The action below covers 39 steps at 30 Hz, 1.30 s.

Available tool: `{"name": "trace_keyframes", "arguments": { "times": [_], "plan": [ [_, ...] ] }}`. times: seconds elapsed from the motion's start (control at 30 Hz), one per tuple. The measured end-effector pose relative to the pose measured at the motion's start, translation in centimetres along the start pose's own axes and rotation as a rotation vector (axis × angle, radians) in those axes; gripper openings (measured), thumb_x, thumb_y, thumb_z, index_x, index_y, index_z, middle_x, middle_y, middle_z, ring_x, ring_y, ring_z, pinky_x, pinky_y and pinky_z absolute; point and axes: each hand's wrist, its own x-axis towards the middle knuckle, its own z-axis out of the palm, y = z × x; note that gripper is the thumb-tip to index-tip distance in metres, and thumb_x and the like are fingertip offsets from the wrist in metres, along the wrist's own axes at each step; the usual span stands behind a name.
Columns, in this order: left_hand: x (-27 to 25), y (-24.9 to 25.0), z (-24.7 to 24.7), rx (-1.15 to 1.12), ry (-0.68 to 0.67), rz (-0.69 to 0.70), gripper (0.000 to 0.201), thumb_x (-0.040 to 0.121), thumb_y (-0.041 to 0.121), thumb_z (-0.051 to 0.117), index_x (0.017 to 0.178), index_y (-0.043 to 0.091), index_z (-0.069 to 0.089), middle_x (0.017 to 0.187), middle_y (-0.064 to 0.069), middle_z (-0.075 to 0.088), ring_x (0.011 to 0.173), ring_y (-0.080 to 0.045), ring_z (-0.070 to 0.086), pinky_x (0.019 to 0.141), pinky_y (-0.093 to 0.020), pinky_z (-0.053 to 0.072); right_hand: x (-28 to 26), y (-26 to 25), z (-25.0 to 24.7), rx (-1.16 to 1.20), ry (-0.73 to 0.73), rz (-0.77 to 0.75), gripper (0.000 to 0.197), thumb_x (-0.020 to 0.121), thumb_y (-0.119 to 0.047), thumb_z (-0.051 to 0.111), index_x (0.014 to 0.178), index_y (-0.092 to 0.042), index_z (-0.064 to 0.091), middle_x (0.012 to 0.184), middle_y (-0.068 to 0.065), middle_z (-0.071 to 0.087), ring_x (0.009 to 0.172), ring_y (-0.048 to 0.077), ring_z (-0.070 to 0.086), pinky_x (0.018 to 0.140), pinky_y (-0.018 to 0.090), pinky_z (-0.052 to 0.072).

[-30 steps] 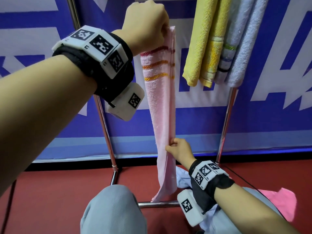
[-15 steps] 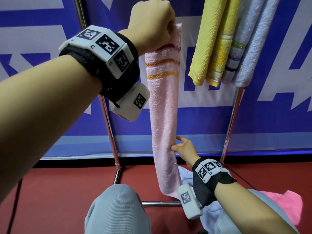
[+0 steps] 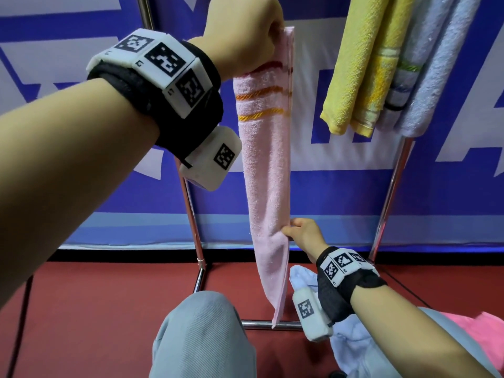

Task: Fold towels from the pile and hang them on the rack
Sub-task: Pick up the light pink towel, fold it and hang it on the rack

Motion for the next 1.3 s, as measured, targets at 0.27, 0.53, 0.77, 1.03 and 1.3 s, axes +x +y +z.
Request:
{"name": "trace_keyframes", "arguments": {
  "times": [0.27, 0.53, 0.77, 1.03, 1.3],
  "plan": [
    [-2.2, -4.6, -0.5, 0.078, -0.022, -0.243, 0.031, 0.084, 0.015, 0.046, 0.103, 0.003, 0.067, 0.100, -0.025, 0.064, 0.092, -0.047, 0.057, 0.074, -0.044, 0.043, -1.1, -2.6, -3.5, -0.130, 0.094, -0.100, 0.043, 0.080, -0.004, 0.049, 0.051, -0.021, 0.022, 0.059, 0.001, 0.017, 0.061, 0.014, 0.016, 0.054, 0.032, 0.011],
    [-5.7, -10.3, -1.3, 0.117, -0.059, -0.606, 0.035, 0.089, 0.028, 0.052, 0.097, -0.004, 0.065, 0.100, -0.031, 0.060, 0.093, -0.049, 0.058, 0.080, -0.047, 0.045, -2.3, -8.2, -6.6, -0.080, 0.128, -0.215, 0.042, 0.082, -0.006, 0.049, 0.052, -0.021, 0.024, 0.060, -0.001, 0.019, 0.060, 0.012, 0.015, 0.045, 0.024, 0.011],
    [-6.8, -11.5, -1.4, -0.013, -0.480, -0.697, 0.011, 0.080, 0.011, 0.052, 0.079, 0.001, 0.057, 0.094, -0.022, 0.060, 0.075, -0.034, 0.051, 0.070, -0.038, 0.049, -4.0, -18.1, -6.2, 0.049, -0.048, -0.250, 0.034, 0.092, -0.008, 0.039, 0.059, -0.013, 0.043, 0.059, -0.001, 0.044, 0.056, 0.011, 0.036, 0.052, 0.024, 0.028],
    [-6.2, -2.6, 0.0, -0.571, -0.632, -0.548, 0.013, 0.087, 0.013, 0.052, 0.094, 0.007, 0.063, 0.093, -0.004, 0.065, 0.087, -0.020, 0.061, 0.070, -0.031, 0.049, -7.2, -24.3, -5.7, -0.070, -0.241, -0.304, 0.031, 0.095, -0.009, 0.033, 0.064, -0.015, 0.036, 0.056, -0.003, 0.036, 0.049, 0.008, 0.035, 0.048, 0.021, 0.030],
    [-6.2, 0.6, -1.2, -1.401, -0.657, -0.605, 0.021, 0.088, 0.008, 0.027, 0.072, 0.010, 0.040, 0.056, 0.003, 0.052, 0.058, -0.015, 0.048, 0.060, -0.022, 0.048, -8.7, -27.7, -8.4, -0.209, -0.143, -0.406, 0.036, 0.095, -0.011, 0.041, 0.059, -0.015, 0.041, 0.043, -0.007, 0.044, 0.042, 0.004, 0.042, 0.045, 0.019, 0.036]
  ]
}}
